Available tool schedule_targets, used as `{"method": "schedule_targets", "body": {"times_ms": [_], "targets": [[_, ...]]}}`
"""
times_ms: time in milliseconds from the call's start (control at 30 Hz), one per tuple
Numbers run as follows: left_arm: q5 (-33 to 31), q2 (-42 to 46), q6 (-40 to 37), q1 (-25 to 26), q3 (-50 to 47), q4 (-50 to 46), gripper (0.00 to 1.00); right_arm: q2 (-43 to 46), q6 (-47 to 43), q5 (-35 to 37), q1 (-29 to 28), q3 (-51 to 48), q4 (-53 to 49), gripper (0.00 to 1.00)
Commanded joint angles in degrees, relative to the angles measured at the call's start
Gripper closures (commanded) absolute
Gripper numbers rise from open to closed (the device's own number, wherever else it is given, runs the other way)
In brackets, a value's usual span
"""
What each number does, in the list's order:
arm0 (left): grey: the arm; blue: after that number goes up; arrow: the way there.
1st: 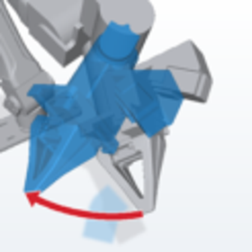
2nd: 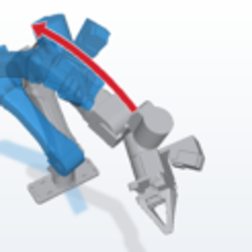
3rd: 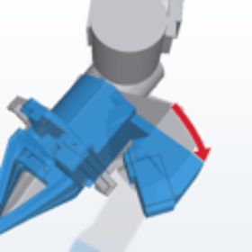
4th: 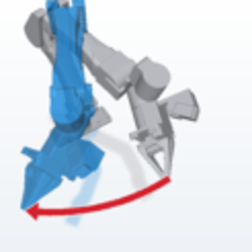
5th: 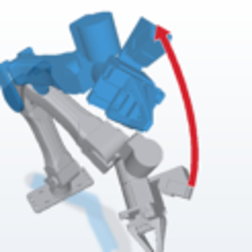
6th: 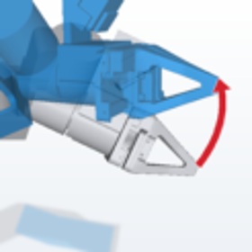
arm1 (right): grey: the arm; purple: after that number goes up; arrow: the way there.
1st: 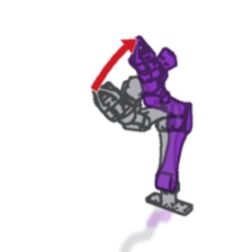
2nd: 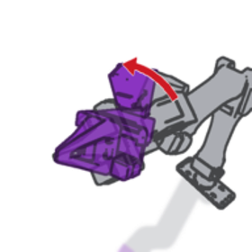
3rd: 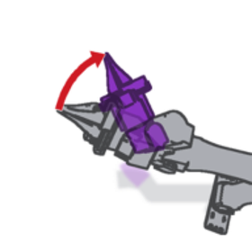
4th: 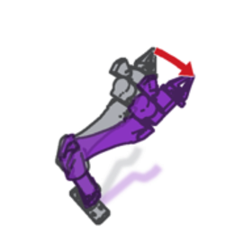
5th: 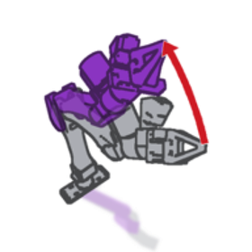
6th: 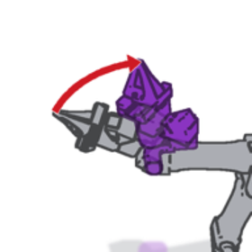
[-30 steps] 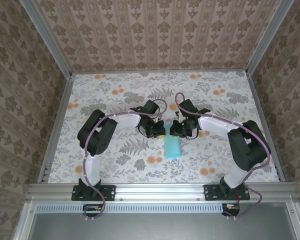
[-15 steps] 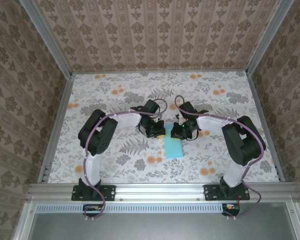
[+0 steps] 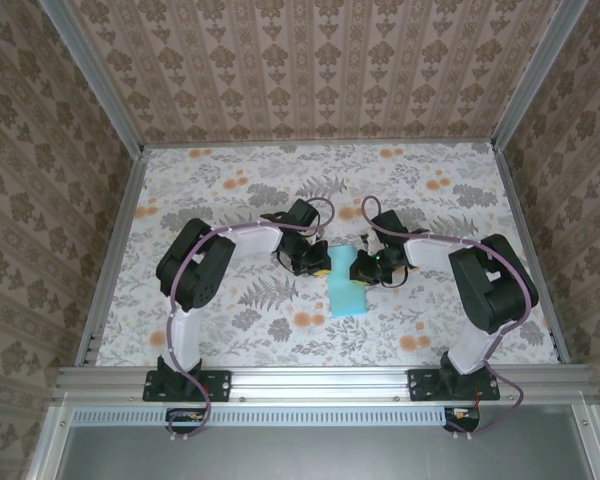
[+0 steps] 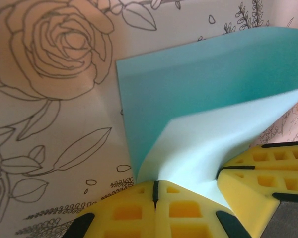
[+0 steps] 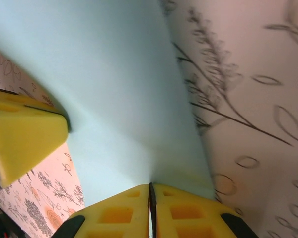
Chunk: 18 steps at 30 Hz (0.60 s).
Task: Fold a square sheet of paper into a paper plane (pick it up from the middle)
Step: Fold the square sheet of paper in half at the center of the table.
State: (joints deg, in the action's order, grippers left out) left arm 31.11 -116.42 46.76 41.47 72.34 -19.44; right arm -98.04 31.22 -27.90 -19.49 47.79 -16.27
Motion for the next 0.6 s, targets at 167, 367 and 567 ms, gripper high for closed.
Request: {"method": "schedule_targets", "body": {"times_ms": [167, 367, 567], "targets": [[-7.2, -4.7, 0.1, -0.6, -3.9, -8.1, 1.0, 5.5, -1.3, 2.3, 4.3, -2.7, -4.9, 0.88], [-7.1, -4.5, -0.5, -0.5, -3.5, -8.3, 1.0, 9.1, 2.8, -2.7, 3.0, -0.9, 1.3, 0.91], [-7.0, -4.7, -0.2, -0.5, -3.6, -8.4, 1.0, 1.3, 6.3, -5.0, 0.4, 1.9, 7.7, 0.94]]}}
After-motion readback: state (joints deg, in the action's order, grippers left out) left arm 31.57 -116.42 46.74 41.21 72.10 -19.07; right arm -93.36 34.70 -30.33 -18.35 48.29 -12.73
